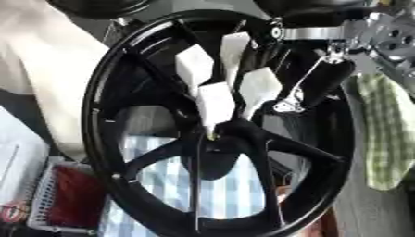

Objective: Pull the pin out of the wheel hub.

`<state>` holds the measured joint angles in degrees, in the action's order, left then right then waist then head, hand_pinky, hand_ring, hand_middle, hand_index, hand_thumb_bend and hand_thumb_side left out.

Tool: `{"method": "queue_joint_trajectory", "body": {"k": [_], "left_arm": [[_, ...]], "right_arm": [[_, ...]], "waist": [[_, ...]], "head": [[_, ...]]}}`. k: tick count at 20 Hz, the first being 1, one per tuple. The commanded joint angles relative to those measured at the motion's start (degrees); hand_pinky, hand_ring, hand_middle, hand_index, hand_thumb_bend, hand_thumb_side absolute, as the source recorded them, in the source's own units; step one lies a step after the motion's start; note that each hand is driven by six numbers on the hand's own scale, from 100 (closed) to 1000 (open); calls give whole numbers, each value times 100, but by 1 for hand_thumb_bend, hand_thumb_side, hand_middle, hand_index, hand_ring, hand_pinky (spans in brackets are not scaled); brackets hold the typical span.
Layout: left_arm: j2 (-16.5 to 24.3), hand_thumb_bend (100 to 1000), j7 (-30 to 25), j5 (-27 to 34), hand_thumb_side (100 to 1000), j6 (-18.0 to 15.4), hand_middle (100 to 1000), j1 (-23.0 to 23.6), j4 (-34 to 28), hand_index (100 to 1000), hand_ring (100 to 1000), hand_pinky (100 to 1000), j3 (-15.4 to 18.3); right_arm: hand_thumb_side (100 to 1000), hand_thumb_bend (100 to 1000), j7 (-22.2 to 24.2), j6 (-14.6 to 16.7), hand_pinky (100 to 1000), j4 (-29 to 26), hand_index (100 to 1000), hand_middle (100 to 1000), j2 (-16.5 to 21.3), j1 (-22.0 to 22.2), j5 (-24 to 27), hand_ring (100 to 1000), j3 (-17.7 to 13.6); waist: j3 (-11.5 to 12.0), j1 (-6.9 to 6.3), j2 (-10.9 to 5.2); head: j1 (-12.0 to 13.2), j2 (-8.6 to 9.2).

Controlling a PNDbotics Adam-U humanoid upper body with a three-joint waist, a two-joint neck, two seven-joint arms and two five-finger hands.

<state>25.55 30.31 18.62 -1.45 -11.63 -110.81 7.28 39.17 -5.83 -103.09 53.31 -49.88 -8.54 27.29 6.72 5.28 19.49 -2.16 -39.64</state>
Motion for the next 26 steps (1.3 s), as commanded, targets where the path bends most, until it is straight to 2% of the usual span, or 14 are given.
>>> {"method": "queue_joint_trajectory", "body": {"k": [1,8,13,14,20,26], "left_arm": [[46,408,-21,31,741,-3,719,-56,-74,792,768,763,24],[45,408,-6,45,744,7,721,-56,-63,793,769,764,28],[42,407,-14,52,744,5,721,-65,-59,793,770,765,32],[41,407,-16,53,744,2,721,-69,-62,792,770,765,33],[24,407,-23,83,747,-4,721,-58,-59,793,771,767,35],[29,407,-33,89,748,-14,722,-55,-55,793,771,767,39]], "right_arm": [[157,427,27,25,788,64,761,724,87,-62,-57,736,-23],[159,393,7,-12,782,48,731,688,44,-92,109,724,-37],[126,349,-39,-77,775,-41,696,640,65,-87,203,716,-62],[100,321,-42,-83,774,-35,684,625,67,-85,195,711,-60],[100,183,4,-49,762,59,630,563,42,-79,185,673,-40],[100,135,-196,-29,748,46,584,516,39,-69,350,639,-167]], "waist": [[11,-33,-76],[4,-34,-70],[-2,-24,-71],[0,-23,-72],[12,-19,-64],[-7,-20,-76]], "head": [[-1,70],[12,48],[38,56],[40,62],[28,86],[37,79]]}}
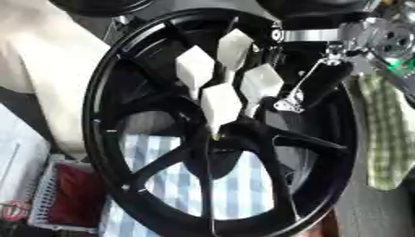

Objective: Pull the pin out of the wheel hub.

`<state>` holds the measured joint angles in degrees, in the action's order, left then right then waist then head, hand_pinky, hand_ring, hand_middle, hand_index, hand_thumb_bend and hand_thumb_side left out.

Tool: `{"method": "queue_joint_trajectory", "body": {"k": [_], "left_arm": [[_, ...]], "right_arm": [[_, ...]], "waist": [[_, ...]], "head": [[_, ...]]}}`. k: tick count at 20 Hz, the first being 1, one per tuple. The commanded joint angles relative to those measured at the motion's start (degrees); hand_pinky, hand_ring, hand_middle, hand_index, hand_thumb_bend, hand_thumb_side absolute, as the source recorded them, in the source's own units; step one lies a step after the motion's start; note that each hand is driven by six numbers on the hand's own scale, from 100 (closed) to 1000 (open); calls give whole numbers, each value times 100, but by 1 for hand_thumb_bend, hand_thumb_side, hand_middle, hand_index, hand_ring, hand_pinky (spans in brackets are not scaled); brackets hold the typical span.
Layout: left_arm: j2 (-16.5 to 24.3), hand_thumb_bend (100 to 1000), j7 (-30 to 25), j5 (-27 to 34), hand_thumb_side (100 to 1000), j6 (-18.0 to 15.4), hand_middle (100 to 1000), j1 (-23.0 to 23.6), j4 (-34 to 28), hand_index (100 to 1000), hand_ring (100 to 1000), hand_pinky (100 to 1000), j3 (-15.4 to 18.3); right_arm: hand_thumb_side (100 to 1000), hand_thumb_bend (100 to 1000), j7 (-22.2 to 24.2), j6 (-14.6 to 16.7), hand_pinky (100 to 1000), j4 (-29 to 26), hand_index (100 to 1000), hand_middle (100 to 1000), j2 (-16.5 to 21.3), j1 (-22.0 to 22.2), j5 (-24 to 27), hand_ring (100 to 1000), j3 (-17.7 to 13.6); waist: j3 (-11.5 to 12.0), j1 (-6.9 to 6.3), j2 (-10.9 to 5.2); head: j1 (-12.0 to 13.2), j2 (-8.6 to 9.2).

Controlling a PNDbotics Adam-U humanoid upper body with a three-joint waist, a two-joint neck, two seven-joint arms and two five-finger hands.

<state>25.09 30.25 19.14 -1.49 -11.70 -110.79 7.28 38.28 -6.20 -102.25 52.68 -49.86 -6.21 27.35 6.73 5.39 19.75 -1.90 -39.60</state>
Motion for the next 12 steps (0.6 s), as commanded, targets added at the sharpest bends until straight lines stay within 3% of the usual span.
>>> {"method": "queue_joint_trajectory", "body": {"k": [1,12], "left_arm": [[76,407,-26,35,748,-11,722,-47,-56,793,771,768,42],[76,403,-14,23,749,-22,723,-23,-62,793,771,769,62]], "right_arm": [[100,132,-151,12,747,-52,572,505,108,-67,143,633,-209],[100,138,-177,149,744,-101,547,477,130,-101,316,617,-757]], "waist": [[-12,-31,-104],[-71,-65,-120]], "head": [[8,72],[-58,35]]}}
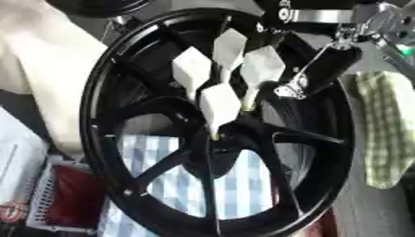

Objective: Pull the pin out of the wheel hub.

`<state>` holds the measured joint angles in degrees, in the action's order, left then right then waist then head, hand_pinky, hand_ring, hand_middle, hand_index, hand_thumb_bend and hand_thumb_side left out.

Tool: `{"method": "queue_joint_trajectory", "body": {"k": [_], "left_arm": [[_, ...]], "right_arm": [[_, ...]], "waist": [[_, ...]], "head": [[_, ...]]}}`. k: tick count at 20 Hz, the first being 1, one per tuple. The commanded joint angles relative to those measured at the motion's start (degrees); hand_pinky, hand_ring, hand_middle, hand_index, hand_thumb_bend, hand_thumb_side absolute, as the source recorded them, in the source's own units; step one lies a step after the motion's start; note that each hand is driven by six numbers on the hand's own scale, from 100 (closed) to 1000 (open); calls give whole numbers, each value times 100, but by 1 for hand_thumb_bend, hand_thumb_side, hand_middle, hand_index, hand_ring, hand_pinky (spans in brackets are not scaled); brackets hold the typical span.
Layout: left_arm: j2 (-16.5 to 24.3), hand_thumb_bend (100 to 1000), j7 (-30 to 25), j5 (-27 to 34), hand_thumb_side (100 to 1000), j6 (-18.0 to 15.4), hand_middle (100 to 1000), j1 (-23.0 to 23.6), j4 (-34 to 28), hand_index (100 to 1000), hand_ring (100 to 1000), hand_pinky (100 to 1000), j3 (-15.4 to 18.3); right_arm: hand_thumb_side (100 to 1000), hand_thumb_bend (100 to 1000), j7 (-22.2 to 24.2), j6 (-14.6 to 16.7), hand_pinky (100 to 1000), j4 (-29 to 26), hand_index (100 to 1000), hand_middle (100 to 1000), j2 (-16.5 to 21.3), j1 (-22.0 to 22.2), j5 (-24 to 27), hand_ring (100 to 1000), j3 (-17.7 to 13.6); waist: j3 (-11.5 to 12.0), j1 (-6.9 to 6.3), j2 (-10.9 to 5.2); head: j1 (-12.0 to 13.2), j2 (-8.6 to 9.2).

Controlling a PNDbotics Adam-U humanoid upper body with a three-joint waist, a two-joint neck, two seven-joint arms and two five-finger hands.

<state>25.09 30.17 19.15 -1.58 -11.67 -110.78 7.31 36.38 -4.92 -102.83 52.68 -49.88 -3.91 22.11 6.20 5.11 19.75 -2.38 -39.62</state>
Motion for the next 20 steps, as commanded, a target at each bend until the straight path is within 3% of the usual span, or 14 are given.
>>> {"method": "queue_joint_trajectory", "body": {"k": [1,6,13,20], "left_arm": [[74,403,-8,23,749,-11,723,-26,-61,793,771,769,59],[81,402,10,10,747,-20,723,-12,-70,793,771,770,88],[79,399,55,-10,748,-26,723,35,-76,793,771,771,130],[83,398,83,-17,745,-37,724,60,-85,793,772,771,153]], "right_arm": [[100,136,21,11,745,-7,548,478,122,-108,109,617,-307],[100,122,-145,-111,748,195,556,480,210,72,343,617,-957],[100,116,-1191,-315,757,934,577,495,535,882,474,626,-2242],[100,137,-1937,-324,762,1714,595,514,670,1620,103,638,-2957]], "waist": [[-27,-43,-122],[-77,-68,-118],[-171,-115,-114],[-251,-179,-152]], "head": [[-11,35],[9,39],[118,50],[154,52]]}}
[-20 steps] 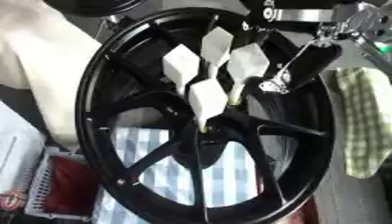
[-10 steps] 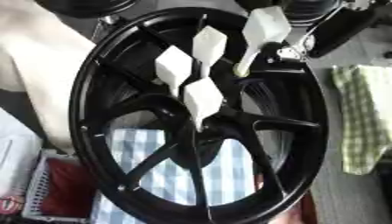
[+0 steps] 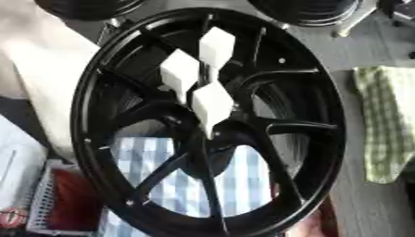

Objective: Pull the pin out of the wheel hub.

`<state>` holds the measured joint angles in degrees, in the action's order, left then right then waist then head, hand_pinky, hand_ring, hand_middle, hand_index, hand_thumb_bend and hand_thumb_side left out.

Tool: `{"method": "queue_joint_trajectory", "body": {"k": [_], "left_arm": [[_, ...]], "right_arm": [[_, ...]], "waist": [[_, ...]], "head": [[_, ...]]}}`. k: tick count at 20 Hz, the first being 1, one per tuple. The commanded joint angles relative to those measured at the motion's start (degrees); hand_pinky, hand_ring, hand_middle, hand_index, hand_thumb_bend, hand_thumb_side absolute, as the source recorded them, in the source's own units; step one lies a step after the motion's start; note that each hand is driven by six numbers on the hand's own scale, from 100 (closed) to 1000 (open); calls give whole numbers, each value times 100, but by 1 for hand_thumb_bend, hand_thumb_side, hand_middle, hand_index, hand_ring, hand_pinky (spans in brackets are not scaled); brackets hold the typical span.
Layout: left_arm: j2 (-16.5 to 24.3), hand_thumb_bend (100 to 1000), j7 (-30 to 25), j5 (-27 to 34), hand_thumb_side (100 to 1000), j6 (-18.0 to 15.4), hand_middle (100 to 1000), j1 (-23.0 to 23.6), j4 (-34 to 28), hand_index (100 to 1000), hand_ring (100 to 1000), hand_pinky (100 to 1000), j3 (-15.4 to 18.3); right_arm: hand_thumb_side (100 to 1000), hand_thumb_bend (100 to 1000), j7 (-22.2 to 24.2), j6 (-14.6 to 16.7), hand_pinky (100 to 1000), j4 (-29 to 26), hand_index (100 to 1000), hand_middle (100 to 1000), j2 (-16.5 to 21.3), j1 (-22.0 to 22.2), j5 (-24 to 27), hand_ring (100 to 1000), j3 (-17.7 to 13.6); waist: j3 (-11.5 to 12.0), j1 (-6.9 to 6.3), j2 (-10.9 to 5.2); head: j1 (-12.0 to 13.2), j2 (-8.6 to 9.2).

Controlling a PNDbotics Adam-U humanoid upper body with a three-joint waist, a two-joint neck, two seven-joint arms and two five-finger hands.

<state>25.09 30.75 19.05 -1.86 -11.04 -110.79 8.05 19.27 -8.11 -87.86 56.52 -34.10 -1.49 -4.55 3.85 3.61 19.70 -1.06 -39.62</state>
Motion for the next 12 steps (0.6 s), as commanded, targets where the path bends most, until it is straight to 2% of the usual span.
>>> {"method": "queue_joint_trajectory", "body": {"k": [1,4,8,9,10,11,12], "left_arm": [[88,398,29,-11,744,-12,724,1,-87,793,772,772,84],[92,398,43,-15,744,-17,724,12,-93,793,772,772,98],[98,397,55,-18,744,-19,725,19,-96,793,772,772,108],[103,408,58,-18,736,-19,725,18,-97,794,773,773,109],[109,396,56,-20,744,-19,725,15,-99,794,773,773,107],[112,396,53,-21,744,-18,725,12,-102,794,773,773,105],[114,396,51,-22,744,-17,725,8,-103,794,773,773,102]], "right_arm": [[100,142,-314,-17,762,348,598,517,286,126,-222,640,-357],[100,163,-515,-26,764,743,610,529,272,307,-509,651,-499],[128,279,-676,-29,787,1297,667,590,216,489,-835,701,-647],[100,328,-684,-24,809,1406,730,672,209,522,-902,760,-678],[147,373,-702,-19,812,1494,737,685,207,549,-966,766,-707],[195,458,-720,-25,833,1571,794,779,204,574,-1029,817,-732],[225,495,-716,-51,846,1646,818,834,202,595,-1096,852,-752]], "waist": [[-19,-37,-155],[-19,-55,-165],[-24,-67,-164],[-26,-69,-160],[-26,-70,-158],[-26,-71,-157],[-24,-72,-155]], "head": [[23,56],[31,97],[37,124],[45,125],[47,118],[45,111],[41,109]]}}
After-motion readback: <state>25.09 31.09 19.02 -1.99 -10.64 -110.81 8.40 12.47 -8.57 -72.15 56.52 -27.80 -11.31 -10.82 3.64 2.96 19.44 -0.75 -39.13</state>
